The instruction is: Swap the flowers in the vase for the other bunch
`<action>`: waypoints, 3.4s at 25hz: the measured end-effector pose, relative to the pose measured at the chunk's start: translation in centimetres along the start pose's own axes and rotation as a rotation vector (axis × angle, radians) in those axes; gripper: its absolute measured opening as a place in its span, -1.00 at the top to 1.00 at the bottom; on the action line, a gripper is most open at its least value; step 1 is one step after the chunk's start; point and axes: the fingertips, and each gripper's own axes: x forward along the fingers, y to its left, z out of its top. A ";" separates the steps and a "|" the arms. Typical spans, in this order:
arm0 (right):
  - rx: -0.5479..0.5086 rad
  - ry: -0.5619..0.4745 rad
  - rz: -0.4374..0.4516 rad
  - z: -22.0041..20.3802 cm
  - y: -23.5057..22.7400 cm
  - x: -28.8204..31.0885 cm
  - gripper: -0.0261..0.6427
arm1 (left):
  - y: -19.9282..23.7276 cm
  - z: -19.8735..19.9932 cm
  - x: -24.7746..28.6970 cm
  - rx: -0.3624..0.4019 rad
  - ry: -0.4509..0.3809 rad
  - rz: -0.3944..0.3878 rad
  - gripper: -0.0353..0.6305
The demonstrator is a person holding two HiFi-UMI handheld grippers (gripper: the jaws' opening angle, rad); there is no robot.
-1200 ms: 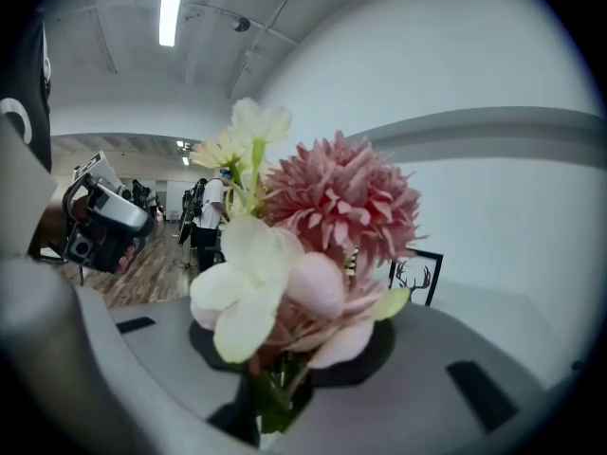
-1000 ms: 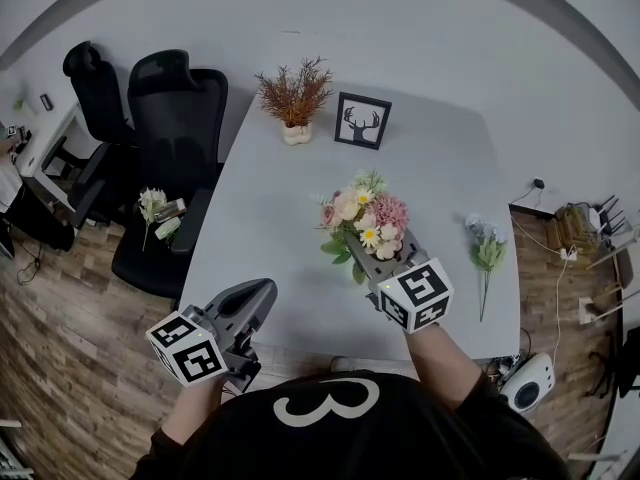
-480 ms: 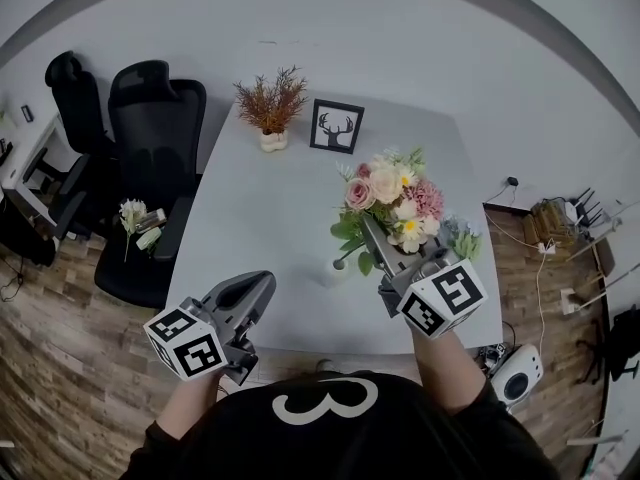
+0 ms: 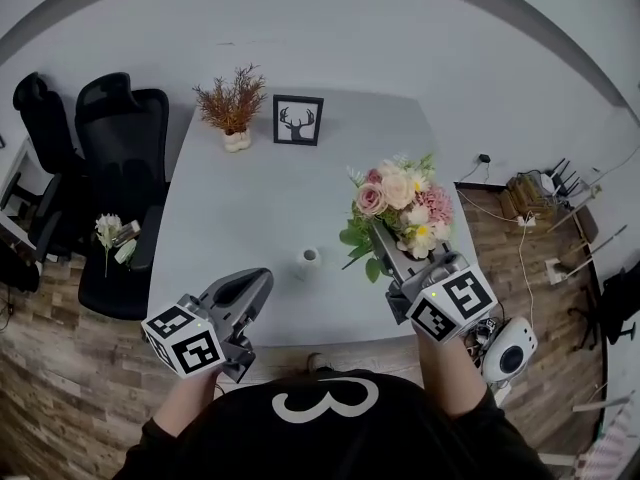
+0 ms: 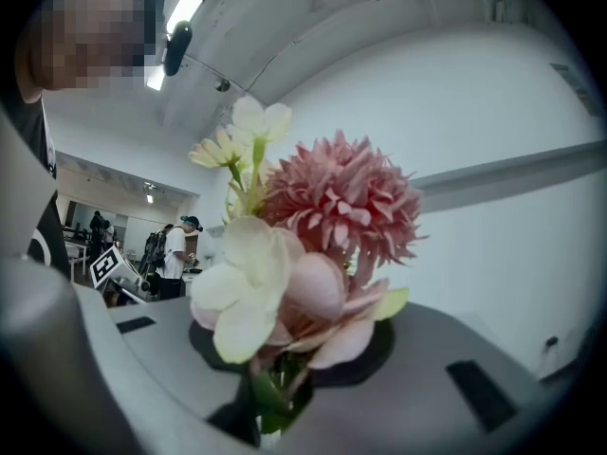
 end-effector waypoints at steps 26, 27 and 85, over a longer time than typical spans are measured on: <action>0.221 0.441 -0.082 -18.3 -8.3 -0.7 0.57 | 1.6 -2.8 4.7 -0.041 0.109 0.050 0.86; 0.222 0.449 -0.081 -18.7 -8.5 -0.4 0.57 | 2.0 -2.6 4.7 -0.037 0.102 0.067 0.86; 0.342 0.439 -0.211 -24.9 -12.0 6.0 -0.33 | 6.2 -2.1 3.4 -0.100 0.077 0.178 0.86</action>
